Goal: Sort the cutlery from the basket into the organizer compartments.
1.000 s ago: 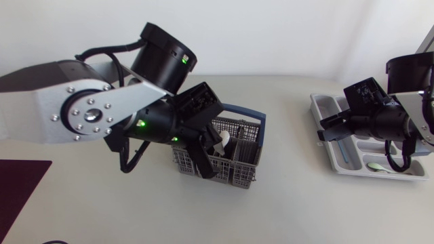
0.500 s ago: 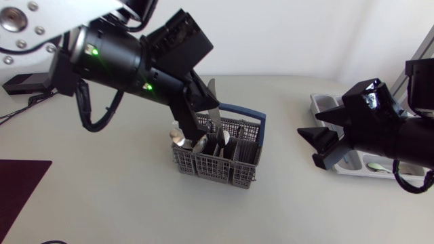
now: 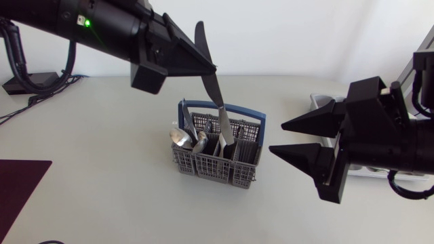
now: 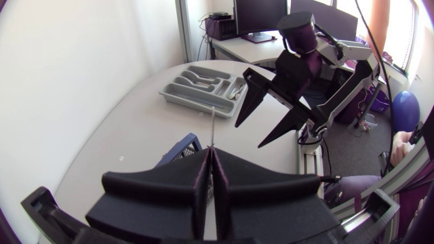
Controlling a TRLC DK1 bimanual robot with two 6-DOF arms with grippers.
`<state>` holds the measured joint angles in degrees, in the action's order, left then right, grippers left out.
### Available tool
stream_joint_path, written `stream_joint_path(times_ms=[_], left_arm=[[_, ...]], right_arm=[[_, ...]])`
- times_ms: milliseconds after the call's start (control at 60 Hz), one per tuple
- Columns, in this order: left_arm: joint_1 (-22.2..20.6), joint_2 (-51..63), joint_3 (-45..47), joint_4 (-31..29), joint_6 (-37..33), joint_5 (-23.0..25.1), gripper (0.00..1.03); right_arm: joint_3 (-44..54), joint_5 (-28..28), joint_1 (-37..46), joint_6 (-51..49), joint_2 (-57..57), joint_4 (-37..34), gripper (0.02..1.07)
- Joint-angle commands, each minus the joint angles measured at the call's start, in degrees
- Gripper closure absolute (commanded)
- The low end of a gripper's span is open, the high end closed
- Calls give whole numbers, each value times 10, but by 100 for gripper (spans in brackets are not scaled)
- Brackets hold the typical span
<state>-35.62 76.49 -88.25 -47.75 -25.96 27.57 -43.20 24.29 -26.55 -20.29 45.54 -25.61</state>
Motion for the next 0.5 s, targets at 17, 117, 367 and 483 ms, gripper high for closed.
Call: stream_joint_path(times_ms=[17,117,367,483], left_arm=[[5,4,-22,-7,7,35,100],[5,15,-23,-12,10,61,100],[2,33,-24,-15,17,107,100],[1,41,-25,-14,20,121,100]], right_arm=[[-22,21,-7,18,22,2,37],[-28,24,-26,26,41,12,37],[-46,51,-48,32,79,25,35],[-53,74,-48,32,101,27,35]])
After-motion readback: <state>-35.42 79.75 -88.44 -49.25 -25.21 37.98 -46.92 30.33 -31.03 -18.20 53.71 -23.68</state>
